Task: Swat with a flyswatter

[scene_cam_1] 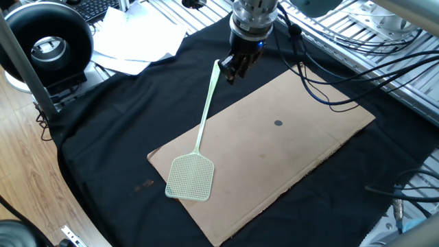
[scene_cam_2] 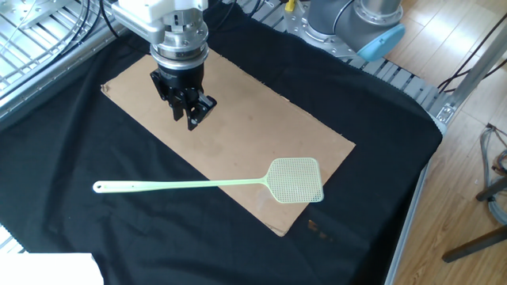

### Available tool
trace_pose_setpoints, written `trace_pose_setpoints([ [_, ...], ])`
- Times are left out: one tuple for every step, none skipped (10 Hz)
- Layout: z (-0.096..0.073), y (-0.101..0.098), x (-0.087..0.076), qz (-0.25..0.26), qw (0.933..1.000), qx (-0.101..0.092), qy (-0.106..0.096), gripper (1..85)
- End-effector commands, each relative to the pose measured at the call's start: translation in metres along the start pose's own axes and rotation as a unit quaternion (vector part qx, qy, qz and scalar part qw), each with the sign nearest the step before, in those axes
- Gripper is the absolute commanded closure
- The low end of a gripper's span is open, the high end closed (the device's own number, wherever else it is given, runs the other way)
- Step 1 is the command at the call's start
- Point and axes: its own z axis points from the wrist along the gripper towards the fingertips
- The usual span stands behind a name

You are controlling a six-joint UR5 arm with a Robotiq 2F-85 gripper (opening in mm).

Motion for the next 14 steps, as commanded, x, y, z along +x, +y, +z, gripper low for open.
trace_pose_setpoints([
  [-0.002,-0.002,-0.008,-0.009,0.9998,0.003,-0.015,48.0],
  [-0.002,-0.003,-0.011,-0.01,0.9997,0.004,-0.02,47.7],
  [-0.002,-0.006,-0.011,-0.016,0.9996,0.01,-0.021,44.0],
  [-0.002,-0.007,0.0,-0.016,0.9998,0.011,0.0,42.0],
  [-0.002,-0.015,0.004,-0.021,0.9994,0.027,0.008,41.7],
  [-0.002,-0.016,0.012,-0.02,0.9991,0.029,0.024,41.7],
  [-0.003,-0.017,0.016,-0.02,0.9988,0.031,0.032,40.0],
  [-0.003,-0.014,0.024,-0.014,0.9985,0.025,0.047,39.7],
  [-0.003,-0.012,0.029,-0.008,0.9981,0.021,0.057,39.3],
  [-0.003,-0.012,0.028,-0.013,0.9982,0.021,0.055,38.0],
  [-0.003,-0.013,0.024,-0.004,0.9987,0.023,0.047,35.0],
  [0.012,-0.001,0.017,0.016,0.9989,0.01,0.043,34.3],
  [0.026,0.014,0.009,0.026,0.999,-0.008,0.035,31.3],
  [0.035,0.014,0.002,0.023,0.9992,-0.008,0.031,29.7],
])
